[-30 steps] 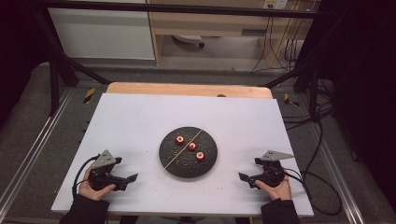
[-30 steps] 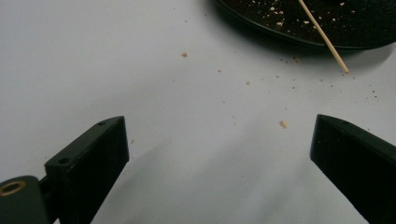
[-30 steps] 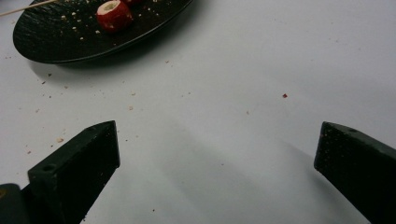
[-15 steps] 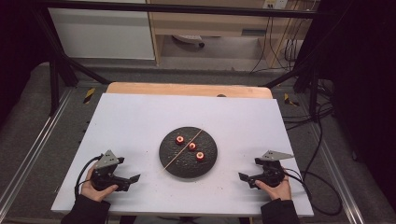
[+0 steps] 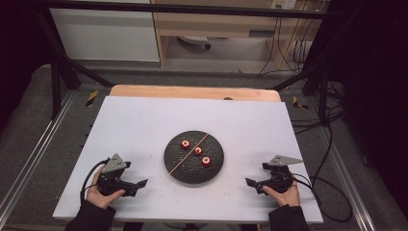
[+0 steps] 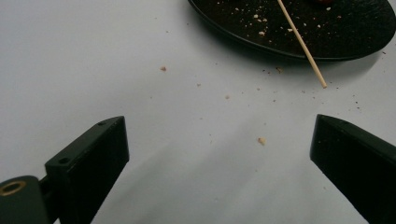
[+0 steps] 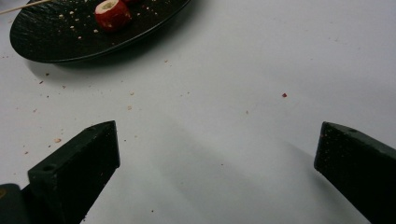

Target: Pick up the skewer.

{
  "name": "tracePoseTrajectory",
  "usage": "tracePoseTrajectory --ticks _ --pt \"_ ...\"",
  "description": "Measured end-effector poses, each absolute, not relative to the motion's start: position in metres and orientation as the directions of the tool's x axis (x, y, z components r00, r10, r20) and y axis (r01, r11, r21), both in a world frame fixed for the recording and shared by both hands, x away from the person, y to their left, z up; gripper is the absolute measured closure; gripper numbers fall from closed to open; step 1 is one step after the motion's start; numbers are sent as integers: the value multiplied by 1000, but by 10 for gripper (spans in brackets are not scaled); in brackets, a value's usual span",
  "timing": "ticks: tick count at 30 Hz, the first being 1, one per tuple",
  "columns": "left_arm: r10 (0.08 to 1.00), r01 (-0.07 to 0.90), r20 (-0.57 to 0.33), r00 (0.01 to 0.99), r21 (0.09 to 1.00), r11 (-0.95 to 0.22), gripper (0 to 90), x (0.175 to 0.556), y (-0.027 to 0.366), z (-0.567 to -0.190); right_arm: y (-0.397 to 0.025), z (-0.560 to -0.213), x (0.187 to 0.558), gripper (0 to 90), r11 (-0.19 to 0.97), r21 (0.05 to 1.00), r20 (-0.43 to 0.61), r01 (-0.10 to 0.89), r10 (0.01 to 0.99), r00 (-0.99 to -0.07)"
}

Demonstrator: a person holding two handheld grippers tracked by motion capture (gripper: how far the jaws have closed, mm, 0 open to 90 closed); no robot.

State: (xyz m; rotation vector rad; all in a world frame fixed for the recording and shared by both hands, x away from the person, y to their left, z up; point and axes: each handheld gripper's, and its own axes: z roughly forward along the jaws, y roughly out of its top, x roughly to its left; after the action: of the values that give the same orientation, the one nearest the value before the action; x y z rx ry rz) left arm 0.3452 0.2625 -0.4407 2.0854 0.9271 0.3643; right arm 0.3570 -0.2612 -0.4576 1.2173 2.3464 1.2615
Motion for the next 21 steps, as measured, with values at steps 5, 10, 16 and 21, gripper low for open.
tracePoseTrajectory --ticks 5,10,16,21 --pt "719 489 -55 693 769 -413 42 345 257 -439 -261 -458 357 7 293 771 185 566 747 -638" --pt "714 488 -49 699 762 -425 42 346 250 -437 -261 -457 357 8 295 769 183 567 748 -638" --pt "709 482 -42 704 762 -433 42 347 243 -432 -261 -458 357 8 297 769 181 567 748 -638" --pt "704 479 -38 709 758 -442 42 348 237 -428 -261 -458 357 9 296 768 181 567 750 -636"
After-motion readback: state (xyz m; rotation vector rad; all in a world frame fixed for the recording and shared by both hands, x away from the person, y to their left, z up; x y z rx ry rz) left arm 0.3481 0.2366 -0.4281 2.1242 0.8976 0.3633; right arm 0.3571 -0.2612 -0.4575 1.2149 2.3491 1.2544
